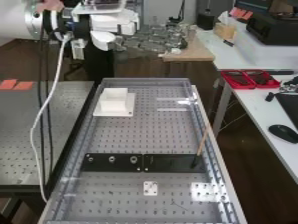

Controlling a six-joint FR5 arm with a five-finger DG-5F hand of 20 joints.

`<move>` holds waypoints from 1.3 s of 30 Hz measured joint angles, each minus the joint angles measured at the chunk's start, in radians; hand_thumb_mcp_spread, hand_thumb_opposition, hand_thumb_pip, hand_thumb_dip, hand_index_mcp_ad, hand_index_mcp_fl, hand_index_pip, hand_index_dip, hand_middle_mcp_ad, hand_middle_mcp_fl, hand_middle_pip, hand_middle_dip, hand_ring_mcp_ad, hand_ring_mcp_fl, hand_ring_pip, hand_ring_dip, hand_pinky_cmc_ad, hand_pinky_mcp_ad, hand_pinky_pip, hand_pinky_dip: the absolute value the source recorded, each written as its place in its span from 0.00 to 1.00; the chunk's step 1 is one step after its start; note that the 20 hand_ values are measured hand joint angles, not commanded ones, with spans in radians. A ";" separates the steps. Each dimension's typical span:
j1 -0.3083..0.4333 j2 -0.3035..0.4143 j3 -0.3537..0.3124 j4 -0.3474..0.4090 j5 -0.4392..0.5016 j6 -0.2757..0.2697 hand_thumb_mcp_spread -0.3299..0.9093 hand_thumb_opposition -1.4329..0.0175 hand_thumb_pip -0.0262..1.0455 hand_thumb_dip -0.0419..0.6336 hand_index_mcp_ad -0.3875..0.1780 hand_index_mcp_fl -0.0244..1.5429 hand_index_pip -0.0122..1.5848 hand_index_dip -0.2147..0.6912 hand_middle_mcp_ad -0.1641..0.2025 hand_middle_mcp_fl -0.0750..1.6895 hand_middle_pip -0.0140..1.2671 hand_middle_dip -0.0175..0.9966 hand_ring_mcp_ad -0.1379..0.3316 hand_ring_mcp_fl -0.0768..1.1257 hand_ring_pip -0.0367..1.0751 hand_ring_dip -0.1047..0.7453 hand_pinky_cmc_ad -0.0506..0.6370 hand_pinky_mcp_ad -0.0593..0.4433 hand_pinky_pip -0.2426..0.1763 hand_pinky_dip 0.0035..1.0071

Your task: Grab the drill bit and place it in the clear container

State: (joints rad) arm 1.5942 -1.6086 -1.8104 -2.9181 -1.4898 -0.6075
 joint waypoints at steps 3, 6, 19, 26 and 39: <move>0.003 -0.003 -0.023 0.026 0.004 0.007 0.31 0.46 0.38 0.06 0.90 0.02 0.04 0.26 0.79 0.04 0.11 0.04 0.69 0.09 0.09 0.06 0.41 0.34 0.31 0.10; 0.008 -0.005 -0.044 0.053 0.009 0.009 0.31 0.46 0.39 0.06 0.91 0.02 0.04 0.26 0.82 0.04 0.11 0.04 0.69 0.09 0.09 0.06 0.41 0.34 0.30 0.10; 0.020 -0.037 -0.134 0.170 0.037 0.059 0.32 0.46 0.44 0.06 0.91 0.02 0.04 0.32 0.82 0.04 0.12 0.04 0.72 0.09 0.09 0.05 0.40 0.36 0.29 0.12; 0.011 -0.076 -0.151 0.223 0.049 0.078 0.35 0.45 0.46 0.06 0.91 0.02 0.04 0.36 0.82 0.04 0.11 0.04 0.72 0.09 0.09 0.05 0.40 0.36 0.26 0.16; -0.034 -0.179 -0.140 0.352 0.071 0.094 0.42 0.45 0.62 0.23 0.81 0.04 0.20 0.37 0.82 0.04 0.12 0.08 0.71 0.07 0.10 0.05 0.41 0.39 0.27 0.27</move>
State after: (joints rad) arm 1.5600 -1.7872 -1.9506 -2.5660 -1.4187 -0.5139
